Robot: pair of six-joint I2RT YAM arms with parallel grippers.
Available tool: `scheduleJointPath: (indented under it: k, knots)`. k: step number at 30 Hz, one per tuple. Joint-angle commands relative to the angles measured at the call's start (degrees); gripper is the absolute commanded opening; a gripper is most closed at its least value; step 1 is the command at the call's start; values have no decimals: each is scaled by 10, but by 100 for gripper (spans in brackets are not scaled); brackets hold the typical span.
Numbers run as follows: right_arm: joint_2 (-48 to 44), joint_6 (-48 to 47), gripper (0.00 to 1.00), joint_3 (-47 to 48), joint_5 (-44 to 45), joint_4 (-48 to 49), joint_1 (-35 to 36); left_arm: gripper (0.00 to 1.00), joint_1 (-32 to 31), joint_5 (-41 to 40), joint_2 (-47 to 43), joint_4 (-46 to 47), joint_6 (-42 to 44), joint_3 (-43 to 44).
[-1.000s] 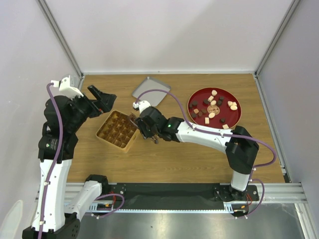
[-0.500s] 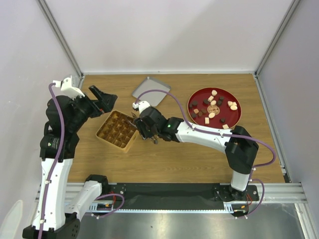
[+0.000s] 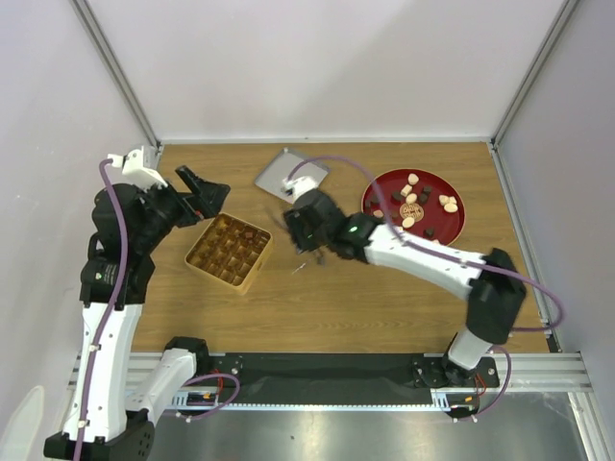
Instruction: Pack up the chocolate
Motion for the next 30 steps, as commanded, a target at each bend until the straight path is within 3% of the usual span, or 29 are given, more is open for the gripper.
scheduleJointPath:
  k: [1,8,14,17,30]
  knots:
    - [-89,17,48,-15,26,-55,-64,100,6,35,4,17,20,-19]
    - [-237,37,49,-158,12,-137,-257,100,3,110,26,55,4,-85]
    - [-292,38,47,-213,-9,-196,-403,100,-5,121,30,70,0,-102]
    - [-297,46,47,-237,-31,-198,-431,100,-6,134,23,86,-7,-112]
    - [-274,83,48,-257,-55,-127,-430,100,-6,138,4,89,-8,-122]
